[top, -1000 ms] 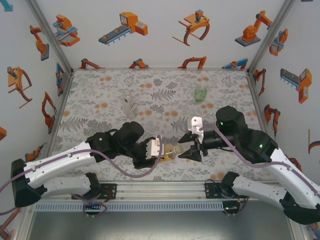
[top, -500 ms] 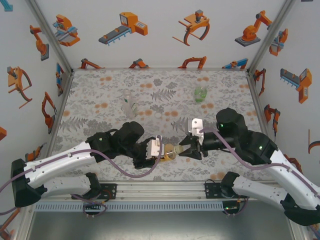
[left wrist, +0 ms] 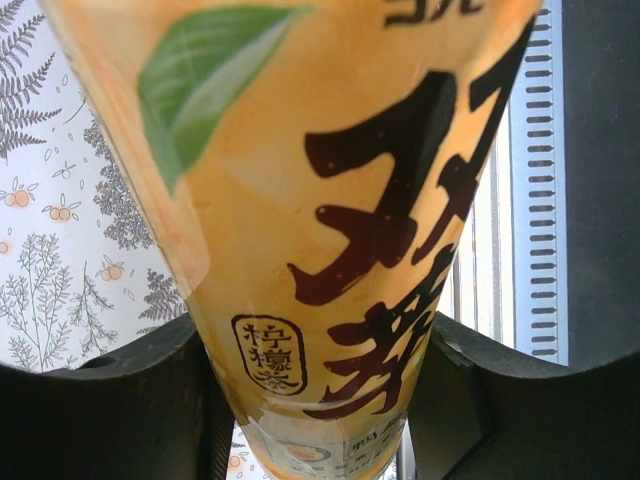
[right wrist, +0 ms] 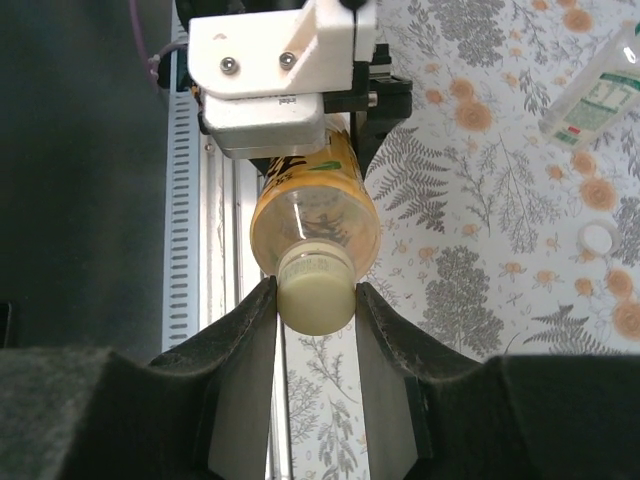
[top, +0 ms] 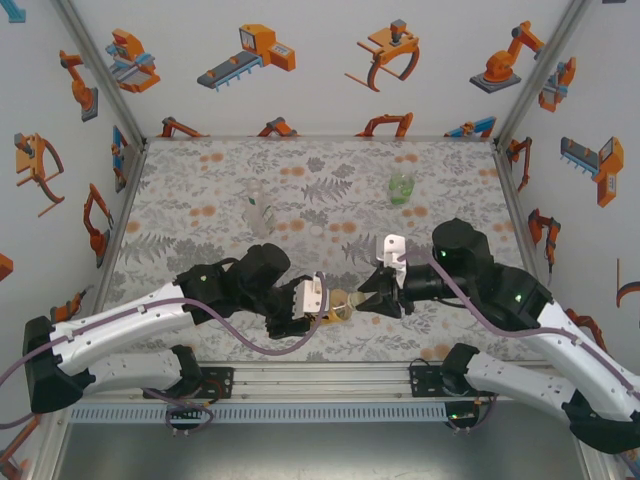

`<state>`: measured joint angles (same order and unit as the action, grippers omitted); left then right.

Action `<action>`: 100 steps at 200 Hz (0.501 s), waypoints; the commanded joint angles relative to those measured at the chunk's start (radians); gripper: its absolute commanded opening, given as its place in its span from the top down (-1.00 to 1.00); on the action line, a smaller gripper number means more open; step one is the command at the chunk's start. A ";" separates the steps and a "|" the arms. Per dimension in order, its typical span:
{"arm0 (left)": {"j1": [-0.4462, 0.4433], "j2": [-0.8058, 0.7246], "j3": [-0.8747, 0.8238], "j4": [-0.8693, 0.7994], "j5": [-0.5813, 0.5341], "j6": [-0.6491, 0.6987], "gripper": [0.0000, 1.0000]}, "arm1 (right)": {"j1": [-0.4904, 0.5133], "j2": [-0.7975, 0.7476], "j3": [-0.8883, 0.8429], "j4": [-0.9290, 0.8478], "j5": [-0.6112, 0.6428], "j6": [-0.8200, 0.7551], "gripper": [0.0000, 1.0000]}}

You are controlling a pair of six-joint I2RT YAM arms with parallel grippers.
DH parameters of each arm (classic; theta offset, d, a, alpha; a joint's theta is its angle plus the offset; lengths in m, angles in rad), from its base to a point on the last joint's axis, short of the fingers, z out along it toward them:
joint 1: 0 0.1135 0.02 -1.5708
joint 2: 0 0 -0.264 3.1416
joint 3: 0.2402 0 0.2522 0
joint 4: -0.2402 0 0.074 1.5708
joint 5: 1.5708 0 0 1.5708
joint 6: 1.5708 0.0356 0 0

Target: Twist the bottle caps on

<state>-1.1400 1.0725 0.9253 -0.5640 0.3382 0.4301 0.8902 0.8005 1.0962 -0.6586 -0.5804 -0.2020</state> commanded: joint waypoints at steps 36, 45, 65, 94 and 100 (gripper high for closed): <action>-0.005 -0.010 -0.009 0.056 -0.012 -0.012 1.00 | 0.007 -0.015 -0.069 0.116 0.225 0.531 0.72; -0.004 -0.008 -0.011 0.061 -0.023 -0.011 1.00 | 0.007 -0.013 -0.081 0.132 0.272 0.664 0.78; -0.006 0.000 -0.009 0.069 -0.040 -0.005 1.00 | 0.007 0.003 -0.101 0.149 0.302 0.956 0.84; -0.005 0.018 -0.008 0.083 -0.058 -0.006 1.00 | 0.007 0.039 -0.091 0.058 0.319 1.319 0.87; -0.005 0.022 -0.007 0.087 -0.059 -0.005 1.00 | 0.007 0.044 -0.090 0.034 0.322 1.377 0.88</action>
<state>-1.1374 1.0779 0.9073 -0.5735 0.2523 0.4183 0.8928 0.8074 1.0126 -0.5900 -0.3073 0.7383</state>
